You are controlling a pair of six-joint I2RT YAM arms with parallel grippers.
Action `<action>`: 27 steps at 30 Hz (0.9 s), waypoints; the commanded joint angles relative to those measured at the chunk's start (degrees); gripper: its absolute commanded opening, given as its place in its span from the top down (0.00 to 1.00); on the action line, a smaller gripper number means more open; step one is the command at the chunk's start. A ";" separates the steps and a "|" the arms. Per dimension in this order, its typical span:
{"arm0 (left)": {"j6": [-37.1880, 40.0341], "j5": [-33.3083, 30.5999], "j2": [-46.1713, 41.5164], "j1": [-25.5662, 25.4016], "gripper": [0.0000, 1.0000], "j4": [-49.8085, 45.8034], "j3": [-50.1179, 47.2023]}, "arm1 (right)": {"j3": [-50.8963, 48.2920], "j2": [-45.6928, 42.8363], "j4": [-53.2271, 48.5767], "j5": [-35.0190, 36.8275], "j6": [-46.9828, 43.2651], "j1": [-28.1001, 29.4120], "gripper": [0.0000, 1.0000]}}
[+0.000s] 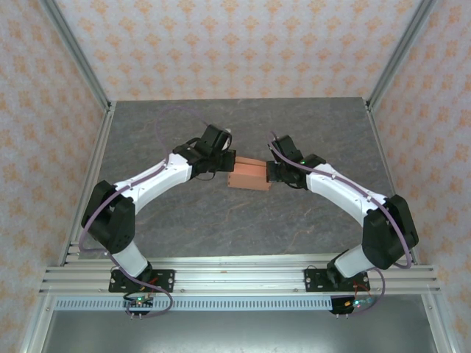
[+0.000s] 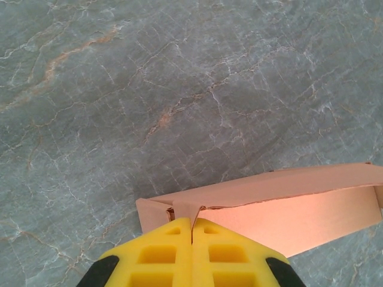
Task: Fold the paper box
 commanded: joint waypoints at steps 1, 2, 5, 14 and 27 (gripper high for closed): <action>-4.25 -1.97 -1.01 -0.93 1.00 3.41 -2.00 | -1.23 -0.33 -0.23 0.55 0.53 0.63 1.00; -4.57 -2.30 -1.20 -0.98 1.00 3.83 -2.40 | -1.21 -0.29 -0.27 0.52 0.55 0.65 1.00; -5.70 -3.23 -1.82 -1.02 1.00 5.13 -3.64 | -1.24 -0.18 -0.05 0.41 0.64 0.60 1.00; -8.05 -2.38 -1.81 -1.37 1.00 6.03 -3.92 | -1.33 0.08 0.14 0.45 0.64 0.67 1.00; -6.32 -5.79 -3.66 -1.45 1.00 8.62 -8.79 | -1.84 0.27 0.66 0.62 0.66 0.67 1.00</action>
